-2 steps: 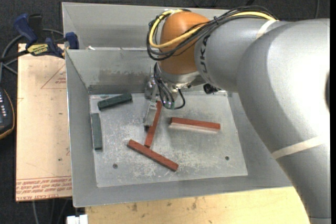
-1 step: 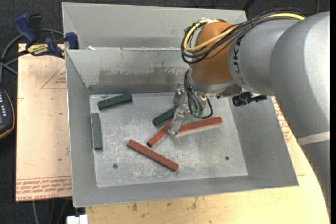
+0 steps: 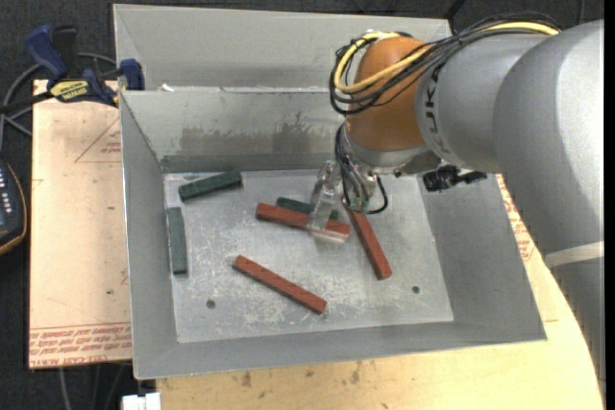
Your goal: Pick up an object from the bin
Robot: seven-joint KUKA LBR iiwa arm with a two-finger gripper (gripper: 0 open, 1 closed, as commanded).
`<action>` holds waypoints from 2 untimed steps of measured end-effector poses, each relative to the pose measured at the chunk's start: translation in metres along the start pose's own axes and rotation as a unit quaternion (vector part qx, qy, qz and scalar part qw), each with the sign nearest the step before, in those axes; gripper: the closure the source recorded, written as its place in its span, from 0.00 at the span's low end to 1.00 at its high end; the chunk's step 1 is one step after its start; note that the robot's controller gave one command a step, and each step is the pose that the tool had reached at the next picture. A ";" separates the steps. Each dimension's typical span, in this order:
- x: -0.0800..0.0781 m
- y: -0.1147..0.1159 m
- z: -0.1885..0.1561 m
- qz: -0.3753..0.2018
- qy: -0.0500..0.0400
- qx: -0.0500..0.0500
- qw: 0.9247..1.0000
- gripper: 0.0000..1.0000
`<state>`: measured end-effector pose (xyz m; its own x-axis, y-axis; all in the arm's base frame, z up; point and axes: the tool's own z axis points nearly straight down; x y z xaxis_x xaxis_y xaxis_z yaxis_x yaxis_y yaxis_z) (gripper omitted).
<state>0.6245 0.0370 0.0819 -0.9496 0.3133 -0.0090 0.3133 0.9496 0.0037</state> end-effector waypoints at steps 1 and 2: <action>0.002 0.000 0.003 0.000 0.003 0.001 1.000 0.00; 0.001 0.000 0.003 0.000 0.001 0.000 1.000 1.00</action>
Offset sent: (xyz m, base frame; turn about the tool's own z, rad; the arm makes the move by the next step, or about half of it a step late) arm 0.0000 0.0000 0.0000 0.0000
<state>0.6234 0.0372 0.0792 -0.9495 0.3136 -0.0062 0.3136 0.9496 0.0033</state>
